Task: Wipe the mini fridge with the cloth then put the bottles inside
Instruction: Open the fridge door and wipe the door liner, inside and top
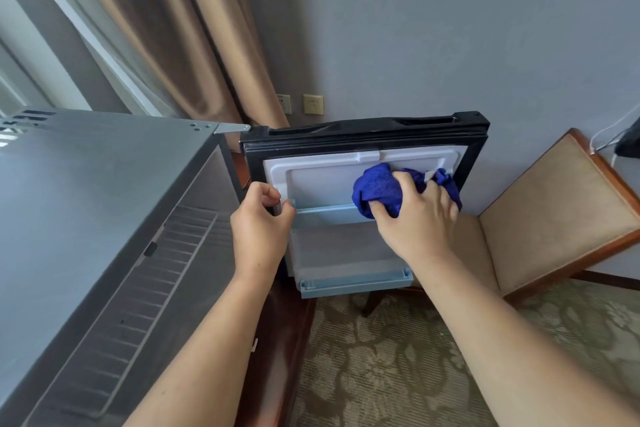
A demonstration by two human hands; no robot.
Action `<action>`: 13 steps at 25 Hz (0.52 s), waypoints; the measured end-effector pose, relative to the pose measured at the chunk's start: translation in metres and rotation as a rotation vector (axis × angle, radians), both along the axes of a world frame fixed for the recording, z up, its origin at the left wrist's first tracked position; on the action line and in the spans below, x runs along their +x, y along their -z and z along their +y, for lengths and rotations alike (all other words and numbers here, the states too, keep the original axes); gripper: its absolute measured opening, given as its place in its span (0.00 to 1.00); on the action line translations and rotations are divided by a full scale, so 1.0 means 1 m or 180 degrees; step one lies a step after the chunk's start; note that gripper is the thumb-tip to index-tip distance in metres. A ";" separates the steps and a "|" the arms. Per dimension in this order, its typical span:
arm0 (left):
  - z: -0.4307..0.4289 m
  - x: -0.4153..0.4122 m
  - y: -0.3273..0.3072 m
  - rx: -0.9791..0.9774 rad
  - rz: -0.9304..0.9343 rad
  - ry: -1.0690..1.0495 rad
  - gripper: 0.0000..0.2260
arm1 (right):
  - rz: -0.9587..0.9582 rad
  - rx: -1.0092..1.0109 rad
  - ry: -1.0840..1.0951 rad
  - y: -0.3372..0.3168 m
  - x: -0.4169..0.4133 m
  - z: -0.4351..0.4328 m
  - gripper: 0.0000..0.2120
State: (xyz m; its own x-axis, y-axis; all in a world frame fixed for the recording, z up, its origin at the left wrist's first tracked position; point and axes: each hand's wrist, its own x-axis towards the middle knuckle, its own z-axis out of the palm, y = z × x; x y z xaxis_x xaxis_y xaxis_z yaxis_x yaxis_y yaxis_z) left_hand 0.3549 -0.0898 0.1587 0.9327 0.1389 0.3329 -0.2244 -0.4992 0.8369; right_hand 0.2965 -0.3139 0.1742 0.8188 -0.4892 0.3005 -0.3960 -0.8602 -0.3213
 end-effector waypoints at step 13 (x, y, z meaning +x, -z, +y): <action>0.002 -0.001 0.002 -0.0225 -0.0058 0.0115 0.09 | 0.0272 0.0588 -0.0136 -0.020 0.028 0.060 0.21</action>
